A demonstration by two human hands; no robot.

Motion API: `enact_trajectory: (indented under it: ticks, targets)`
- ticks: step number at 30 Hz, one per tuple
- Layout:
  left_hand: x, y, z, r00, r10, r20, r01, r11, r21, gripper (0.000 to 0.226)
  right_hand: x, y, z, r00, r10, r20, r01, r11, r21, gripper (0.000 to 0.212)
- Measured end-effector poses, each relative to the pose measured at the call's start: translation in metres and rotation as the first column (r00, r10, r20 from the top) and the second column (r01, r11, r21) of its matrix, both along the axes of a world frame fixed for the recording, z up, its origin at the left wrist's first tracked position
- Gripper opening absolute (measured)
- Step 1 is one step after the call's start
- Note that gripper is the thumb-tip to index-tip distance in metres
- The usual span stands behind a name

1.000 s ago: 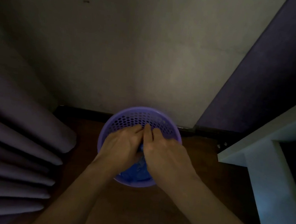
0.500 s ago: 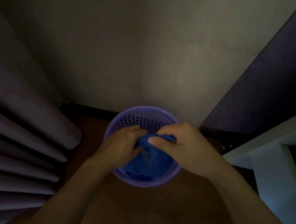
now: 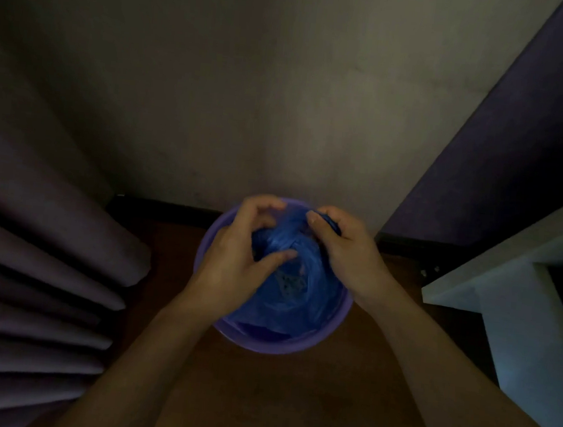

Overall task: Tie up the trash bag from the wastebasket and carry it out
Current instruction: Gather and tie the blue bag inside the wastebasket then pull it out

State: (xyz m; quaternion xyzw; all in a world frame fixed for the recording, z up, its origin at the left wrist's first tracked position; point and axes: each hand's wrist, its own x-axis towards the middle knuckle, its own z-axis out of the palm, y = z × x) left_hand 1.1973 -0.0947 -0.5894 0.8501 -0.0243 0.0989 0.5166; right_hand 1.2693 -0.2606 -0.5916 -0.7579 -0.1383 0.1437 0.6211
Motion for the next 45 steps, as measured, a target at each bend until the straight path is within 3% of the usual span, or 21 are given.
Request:
enact_trajectory:
  ticks: [2, 5, 9, 13, 14, 16, 18, 19, 22, 24, 28, 33, 39, 45]
  targets:
    - [-0.002, 0.001, 0.004, 0.995, -0.067, 0.072, 0.061, 0.994, 0.086, 0.065, -0.001, 0.004, -0.003, 0.997, 0.007, -0.073, -0.005, 1.000, 0.024, 0.016]
    - [0.000, 0.007, 0.001, 0.964, -0.170, 0.202, 0.112, 0.956, 0.271, 0.033, -0.003, 0.004, -0.004, 0.988, 0.083, -0.127, -0.079, 0.996, 0.035, 0.006]
    - [-0.002, 0.010, -0.002, 0.981, -0.146, 0.125, 0.089, 0.921, 0.380, 0.017, -0.006, 0.001, -0.001, 0.959, 0.167, -0.228, -0.204, 0.967, -0.151, 0.012]
    - [0.000, 0.013, -0.004, 0.990, -0.110, 0.092, 0.067, 0.921, 0.383, 0.011, -0.009, -0.002, 0.008, 0.865, 0.238, -0.442, -0.210, 0.971, 0.112, 0.027]
    - [0.001, 0.013, -0.004, 0.989, -0.124, 0.075, 0.089, 0.930, 0.357, 0.008, -0.011, -0.002, 0.011, 0.877, 0.281, -0.389, -0.263, 0.959, 0.102, 0.024]
    - [0.001, 0.010, -0.001, 0.992, -0.124, 0.002, 0.119, 0.955, 0.272, 0.002, -0.013, -0.003, 0.011, 0.922, 0.338, -0.188, -0.369, 0.915, -0.163, 0.025]
    - [0.001, 0.008, 0.000, 0.993, -0.069, -0.098, 0.087, 0.976, 0.199, 0.008, -0.014, -0.002, 0.004, 0.931, 0.364, 0.034, -0.309, 0.834, -0.458, 0.040]
    - [0.002, 0.008, -0.001, 0.988, -0.042, -0.150, 0.065, 0.986, 0.155, 0.011, -0.015, -0.001, 0.003, 0.923, 0.360, 0.132, -0.248, 0.824, -0.510, 0.040]
    - [0.003, 0.009, 0.004, 0.937, -0.036, -0.348, -0.014, 0.990, -0.138, 0.013, -0.016, -0.007, 0.006, 0.880, 0.367, 0.303, -0.186, 0.852, -0.489, 0.049]
    - [0.000, 0.009, 0.011, 0.864, -0.097, -0.493, -0.125, 0.908, -0.399, 0.012, -0.015, -0.013, 0.010, 0.845, 0.384, 0.373, -0.189, 0.866, -0.462, 0.054]
    - [-0.004, 0.010, 0.021, 0.736, -0.188, -0.650, -0.234, 0.830, -0.506, 0.012, -0.021, -0.014, 0.011, 0.614, 0.457, 0.644, 0.020, 0.806, -0.592, 0.040]
    - [-0.004, 0.013, 0.019, 0.709, -0.225, -0.668, -0.262, 0.796, -0.546, 0.018, -0.029, -0.006, 0.006, 0.478, 0.489, 0.730, 0.166, 0.765, -0.622, 0.026]
    - [-0.003, 0.012, 0.012, 0.686, -0.233, -0.689, -0.272, 0.797, -0.540, 0.026, -0.033, -0.003, 0.006, 0.587, 0.541, 0.603, 0.153, 0.657, -0.738, 0.034]
    - [-0.006, 0.009, 0.014, 0.707, -0.213, -0.675, -0.284, 0.788, -0.546, 0.026, -0.041, -0.001, 0.012, 0.592, 0.454, 0.666, 0.135, 0.758, -0.638, 0.025]
